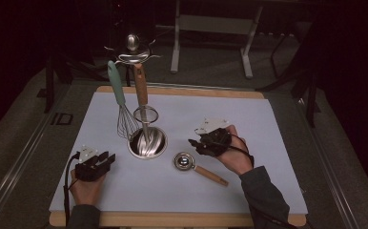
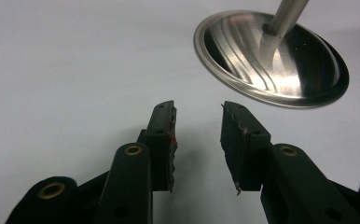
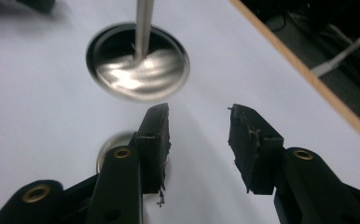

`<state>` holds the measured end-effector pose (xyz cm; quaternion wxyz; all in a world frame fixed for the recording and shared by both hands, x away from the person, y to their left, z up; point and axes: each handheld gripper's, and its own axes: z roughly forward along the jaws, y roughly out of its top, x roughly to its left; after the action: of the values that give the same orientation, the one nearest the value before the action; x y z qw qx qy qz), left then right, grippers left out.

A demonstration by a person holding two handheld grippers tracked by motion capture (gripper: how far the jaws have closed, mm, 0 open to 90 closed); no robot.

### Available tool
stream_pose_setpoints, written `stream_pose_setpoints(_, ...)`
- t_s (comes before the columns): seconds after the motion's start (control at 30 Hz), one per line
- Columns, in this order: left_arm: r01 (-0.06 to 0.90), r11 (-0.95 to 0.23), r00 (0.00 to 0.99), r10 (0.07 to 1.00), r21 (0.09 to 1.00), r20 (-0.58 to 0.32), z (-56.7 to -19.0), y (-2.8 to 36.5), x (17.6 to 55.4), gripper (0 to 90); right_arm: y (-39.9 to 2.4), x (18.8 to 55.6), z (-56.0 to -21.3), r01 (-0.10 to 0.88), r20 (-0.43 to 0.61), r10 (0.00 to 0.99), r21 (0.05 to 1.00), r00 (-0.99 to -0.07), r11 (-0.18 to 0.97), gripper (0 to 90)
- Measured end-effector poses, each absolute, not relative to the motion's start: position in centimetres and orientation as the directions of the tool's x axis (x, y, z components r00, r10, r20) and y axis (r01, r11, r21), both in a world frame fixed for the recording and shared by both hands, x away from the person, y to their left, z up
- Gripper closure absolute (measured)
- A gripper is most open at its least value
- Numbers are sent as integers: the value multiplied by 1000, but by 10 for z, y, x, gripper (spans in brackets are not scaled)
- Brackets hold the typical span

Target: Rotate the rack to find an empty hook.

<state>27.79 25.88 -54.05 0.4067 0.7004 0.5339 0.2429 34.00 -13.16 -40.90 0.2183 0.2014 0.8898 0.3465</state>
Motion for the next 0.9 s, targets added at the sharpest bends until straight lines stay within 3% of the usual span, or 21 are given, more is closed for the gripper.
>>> stream_pose_setpoints(0.23, 520, -80, 294, 952, 850, -91, -539, 260, 273, 707, -154, 340, -432, 283, -208, 566, 699, -798, 657, 559)
stream_pose_setpoints(0.57, 376, 16, 294, 946, 926, -136, -510, 256, 257, 890, -201, 339, -467, 416, -118, 669, 701, -734, 580, 552)
stream_pose_setpoints(0.9, 237, 100, 366, 912, 966, -184, -471, 242, 247, 900, -215, 338, -470, 447, -90, 703, 713, -706, 540, 539)
